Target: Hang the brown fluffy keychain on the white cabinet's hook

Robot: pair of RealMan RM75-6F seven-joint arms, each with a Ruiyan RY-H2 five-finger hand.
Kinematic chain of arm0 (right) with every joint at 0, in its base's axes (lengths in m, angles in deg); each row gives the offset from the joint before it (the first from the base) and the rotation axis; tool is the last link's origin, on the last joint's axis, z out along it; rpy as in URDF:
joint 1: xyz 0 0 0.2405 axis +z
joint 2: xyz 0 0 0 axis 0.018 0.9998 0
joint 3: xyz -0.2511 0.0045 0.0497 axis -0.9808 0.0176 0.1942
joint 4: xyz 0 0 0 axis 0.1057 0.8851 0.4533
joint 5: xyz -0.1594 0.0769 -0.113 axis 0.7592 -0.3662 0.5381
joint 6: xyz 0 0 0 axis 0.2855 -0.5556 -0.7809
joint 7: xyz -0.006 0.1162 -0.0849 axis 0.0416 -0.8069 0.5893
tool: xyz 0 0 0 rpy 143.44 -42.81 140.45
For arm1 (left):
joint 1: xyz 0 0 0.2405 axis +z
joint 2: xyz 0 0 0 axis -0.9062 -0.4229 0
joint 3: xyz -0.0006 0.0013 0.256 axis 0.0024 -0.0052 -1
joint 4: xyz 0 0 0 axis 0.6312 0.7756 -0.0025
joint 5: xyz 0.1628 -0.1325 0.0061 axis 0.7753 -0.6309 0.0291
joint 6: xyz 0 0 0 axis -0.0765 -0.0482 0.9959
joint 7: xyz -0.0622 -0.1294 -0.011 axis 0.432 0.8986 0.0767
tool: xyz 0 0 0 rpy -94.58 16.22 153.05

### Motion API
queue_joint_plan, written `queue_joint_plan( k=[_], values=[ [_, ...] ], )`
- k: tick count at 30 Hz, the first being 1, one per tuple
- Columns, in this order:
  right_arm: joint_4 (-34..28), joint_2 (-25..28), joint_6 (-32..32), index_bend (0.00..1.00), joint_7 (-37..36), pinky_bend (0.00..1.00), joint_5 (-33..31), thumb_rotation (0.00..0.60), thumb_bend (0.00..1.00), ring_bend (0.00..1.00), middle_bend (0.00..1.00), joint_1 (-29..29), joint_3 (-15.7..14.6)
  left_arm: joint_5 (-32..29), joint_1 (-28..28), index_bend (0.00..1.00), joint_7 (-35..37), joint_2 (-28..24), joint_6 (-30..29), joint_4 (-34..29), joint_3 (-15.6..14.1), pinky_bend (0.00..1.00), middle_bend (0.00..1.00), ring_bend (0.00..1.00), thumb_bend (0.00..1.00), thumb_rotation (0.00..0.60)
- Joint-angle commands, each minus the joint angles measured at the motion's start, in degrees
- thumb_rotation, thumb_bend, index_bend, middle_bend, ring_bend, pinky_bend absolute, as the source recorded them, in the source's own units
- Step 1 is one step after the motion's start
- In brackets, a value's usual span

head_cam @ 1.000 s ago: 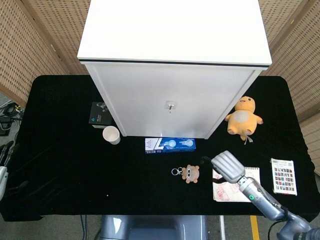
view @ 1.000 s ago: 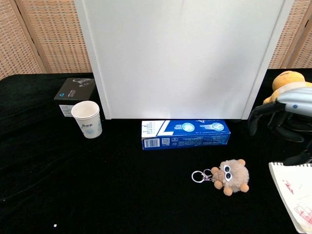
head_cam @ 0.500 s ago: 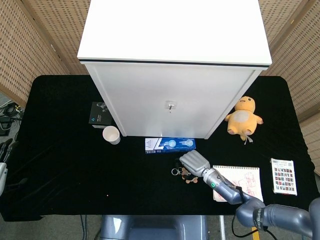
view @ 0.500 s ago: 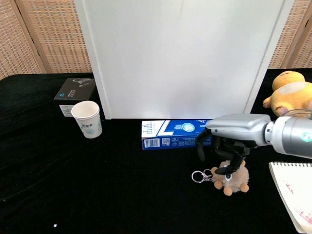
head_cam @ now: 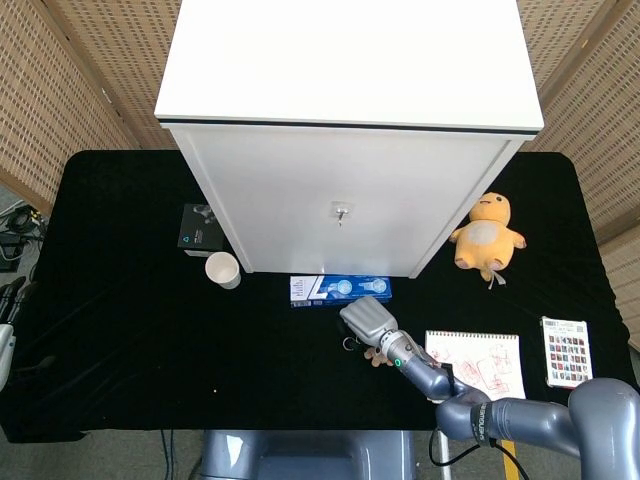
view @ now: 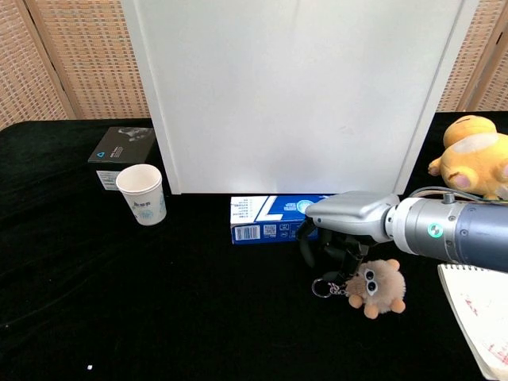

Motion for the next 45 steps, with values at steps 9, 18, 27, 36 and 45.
queue_joint_plan(
  k=[9, 18, 27, 36, 45],
  values=[
    [2.2, -2.4, -0.7, 0.56, 1.5, 1.00, -2.3, 0.600, 0.53, 0.90, 0.90, 1.4, -0.6, -0.2, -0.1, 0.00, -0.2, 0.1, 0.2, 0.1, -0.1, 0.00, 0.00, 0.00, 0.00, 0.600],
    [3.7, -4.6, -1.2, 0.56, 2.7, 1.00, -3.3, 0.600, 0.54, 0.90, 0.90, 2.3, -1.2, -0.3, -0.2, 0.00, -0.1, 0.1, 0.4, 0.1, -0.2, 0.00, 0.00, 0.00, 0.00, 0.600],
    [4.7, -5.5, -1.3, 0.55, 3.3, 1.00, -3.8, 0.600, 0.54, 0.90, 0.90, 2.8, -1.7, -0.4, -0.3, 0.00, 0.4, 0.0, 0.5, 0.1, -0.2, 0.00, 0.00, 0.00, 0.00, 0.600],
    [5.6, -6.2, -1.5, 0.54, 3.8, 1.00, -3.2, 0.600, 0.54, 0.90, 0.90, 3.1, -2.5, -0.2, -0.3, 0.00, 0.5, -0.2, 0.6, 0.0, -0.4, 0.00, 0.00, 0.00, 0.00, 0.600],
    [5.6, -5.6, -1.9, 0.54, 4.5, 1.00, -1.7, 0.600, 0.54, 0.90, 0.90, 3.0, -3.7, -0.2, -0.4, 0.00, 0.4, -0.2, 0.6, -0.1, -0.4, 0.00, 0.00, 0.00, 0.00, 0.600]
  ],
)
